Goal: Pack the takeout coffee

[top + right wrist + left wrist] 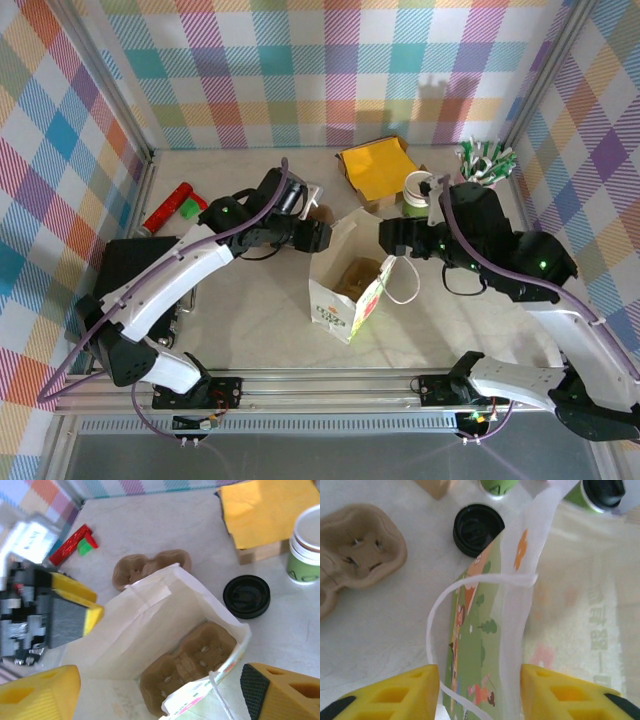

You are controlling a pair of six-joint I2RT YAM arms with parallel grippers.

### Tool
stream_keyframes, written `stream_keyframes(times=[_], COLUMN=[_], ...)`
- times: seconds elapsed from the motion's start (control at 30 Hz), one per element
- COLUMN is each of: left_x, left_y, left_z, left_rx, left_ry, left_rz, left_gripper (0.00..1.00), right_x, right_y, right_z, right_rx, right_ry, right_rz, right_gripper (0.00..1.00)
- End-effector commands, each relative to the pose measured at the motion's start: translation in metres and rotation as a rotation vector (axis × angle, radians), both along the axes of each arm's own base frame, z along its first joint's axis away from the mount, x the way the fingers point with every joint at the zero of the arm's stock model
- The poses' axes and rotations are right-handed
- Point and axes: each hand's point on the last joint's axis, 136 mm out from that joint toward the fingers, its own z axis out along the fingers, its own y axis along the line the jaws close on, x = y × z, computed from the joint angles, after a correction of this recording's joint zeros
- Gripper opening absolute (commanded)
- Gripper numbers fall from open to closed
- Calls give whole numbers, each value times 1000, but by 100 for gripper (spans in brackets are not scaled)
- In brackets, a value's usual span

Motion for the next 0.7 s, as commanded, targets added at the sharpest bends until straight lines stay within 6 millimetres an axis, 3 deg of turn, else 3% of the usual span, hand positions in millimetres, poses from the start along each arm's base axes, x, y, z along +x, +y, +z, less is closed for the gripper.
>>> stream_keyframes(times=[0.0,0.17,0.3,0.47,0.67], left_x=[-8,-28,-47,-55,-53], left_y=[11,-2,-29,-59,-77], left_z=[40,67,66,35,-7], left_rx=[7,78,84,108,175], left_ry=[-112,-227,-215,-130,-37], left_rz=[22,-21,-87,-162,-191], left_gripper=[48,47,38,35,34], right_x=[5,0,-3,-2,-3], right_y=[-15,-17,-11,-8,-9], right_z=[-13,-42,-58,-76,-98], right_rx=[79,123,149,159,167], right_ry=[48,143,204,243,282], right_rz=[-167,-228,-237,-242,-253], right_gripper=[82,81,78,75,71])
